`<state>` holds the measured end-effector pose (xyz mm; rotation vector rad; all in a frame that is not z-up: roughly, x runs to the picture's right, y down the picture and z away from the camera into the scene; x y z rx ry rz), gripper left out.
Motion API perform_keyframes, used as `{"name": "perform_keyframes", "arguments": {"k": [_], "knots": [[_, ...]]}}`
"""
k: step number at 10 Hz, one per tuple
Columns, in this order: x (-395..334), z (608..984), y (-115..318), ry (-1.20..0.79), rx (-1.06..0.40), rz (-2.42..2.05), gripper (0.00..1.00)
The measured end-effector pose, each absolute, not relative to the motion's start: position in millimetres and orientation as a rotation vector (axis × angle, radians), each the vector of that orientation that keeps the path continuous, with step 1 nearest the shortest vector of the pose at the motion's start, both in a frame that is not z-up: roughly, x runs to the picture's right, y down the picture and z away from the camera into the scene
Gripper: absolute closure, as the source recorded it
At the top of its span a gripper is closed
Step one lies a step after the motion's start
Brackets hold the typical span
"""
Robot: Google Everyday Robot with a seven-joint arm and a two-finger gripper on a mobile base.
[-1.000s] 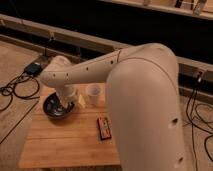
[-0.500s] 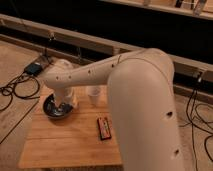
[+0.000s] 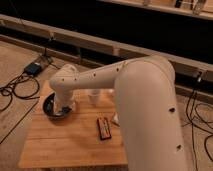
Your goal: Push the ceramic bowl across the table
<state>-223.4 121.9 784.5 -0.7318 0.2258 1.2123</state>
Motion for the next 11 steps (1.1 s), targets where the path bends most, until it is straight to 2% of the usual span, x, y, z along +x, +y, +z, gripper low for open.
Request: {"name": "perform_keyframes", "arguments": {"k": [4,11], "knots": [[-237.1,788.3,124.9,0.243,-0.735,0.965,0.35],[-267.4,822.0,130.2,0.23,-0.709,0.781,0.35]]}}
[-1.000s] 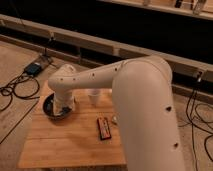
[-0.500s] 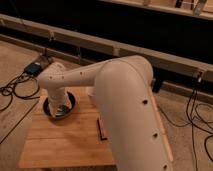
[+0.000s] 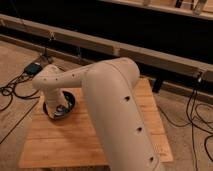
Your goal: Push the ceramic bowl across the table
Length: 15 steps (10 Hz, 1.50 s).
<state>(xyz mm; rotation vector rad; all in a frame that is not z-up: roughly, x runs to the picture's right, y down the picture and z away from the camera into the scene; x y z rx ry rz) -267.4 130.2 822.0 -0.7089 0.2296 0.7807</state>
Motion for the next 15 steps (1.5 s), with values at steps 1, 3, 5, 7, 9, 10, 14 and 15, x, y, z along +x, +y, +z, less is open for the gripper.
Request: {"name": "perform_keyframes", "arguments": {"k": [1,3,5,7,9,10,14,15], "knots": [[-270.9,828.7,134.2,0.232,-0.709,0.759,0.35],[-276.7,835.6,145.4,0.242,-0.721,0.719,0.35],[-283.9,836.6,167.8,0.269,-0.766,0.68,0.35],[-288.5,833.2,183.2,0.296,-0.812,0.672,0.35],[-290.0,828.9,191.3,0.319,-0.842,0.68,0.35],[-288.8,826.3,194.7,0.331,-0.851,0.689,0.35],[-276.8,804.4,212.9,0.382,-0.884,0.709,0.35],[-271.3,794.3,223.1,0.4,-0.899,0.702,0.35]]}}
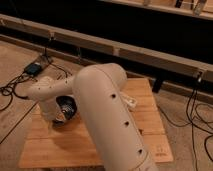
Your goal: Push the ceramic bowl across the table
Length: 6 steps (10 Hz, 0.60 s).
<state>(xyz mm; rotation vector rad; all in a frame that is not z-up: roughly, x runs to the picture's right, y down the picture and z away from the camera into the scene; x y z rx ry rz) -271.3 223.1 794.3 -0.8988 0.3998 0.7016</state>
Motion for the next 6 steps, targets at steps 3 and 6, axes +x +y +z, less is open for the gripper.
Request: {"name": "perform_keyframes", "arguments": {"k": [3,6], "knots": [[-259.8,767.4,248.2,0.43,-0.933,0.674,0.35],[-251.0,744.1,268.4,0.454,-0.967,0.653,0.35]]}}
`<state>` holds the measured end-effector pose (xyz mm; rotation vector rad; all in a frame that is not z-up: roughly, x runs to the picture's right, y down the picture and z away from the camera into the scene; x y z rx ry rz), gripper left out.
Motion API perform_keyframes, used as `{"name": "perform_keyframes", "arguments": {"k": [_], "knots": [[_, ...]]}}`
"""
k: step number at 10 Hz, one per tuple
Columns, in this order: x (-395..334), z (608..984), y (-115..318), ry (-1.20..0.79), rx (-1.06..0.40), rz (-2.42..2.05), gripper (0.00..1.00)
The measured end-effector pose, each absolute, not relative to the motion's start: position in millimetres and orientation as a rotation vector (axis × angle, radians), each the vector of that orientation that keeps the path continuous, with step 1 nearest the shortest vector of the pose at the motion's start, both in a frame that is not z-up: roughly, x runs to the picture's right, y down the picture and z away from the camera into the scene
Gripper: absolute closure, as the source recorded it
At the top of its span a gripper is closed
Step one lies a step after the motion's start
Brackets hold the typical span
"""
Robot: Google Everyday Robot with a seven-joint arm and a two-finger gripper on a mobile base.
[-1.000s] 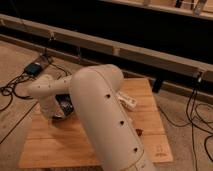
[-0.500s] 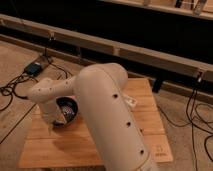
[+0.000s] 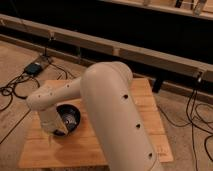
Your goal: Push the ceramic bowl across the table
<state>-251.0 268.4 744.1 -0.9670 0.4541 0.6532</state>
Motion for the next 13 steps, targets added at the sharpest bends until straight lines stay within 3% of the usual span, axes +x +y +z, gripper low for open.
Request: {"name": "perform_keyframes", "arguments": {"k": [9,13], "knots": [[-228.6,691.4,310.8,0.533,-1.066,0.552,0.35],[-230.1,687.8,310.0,0.528,-1.077,0.56,0.35]]}}
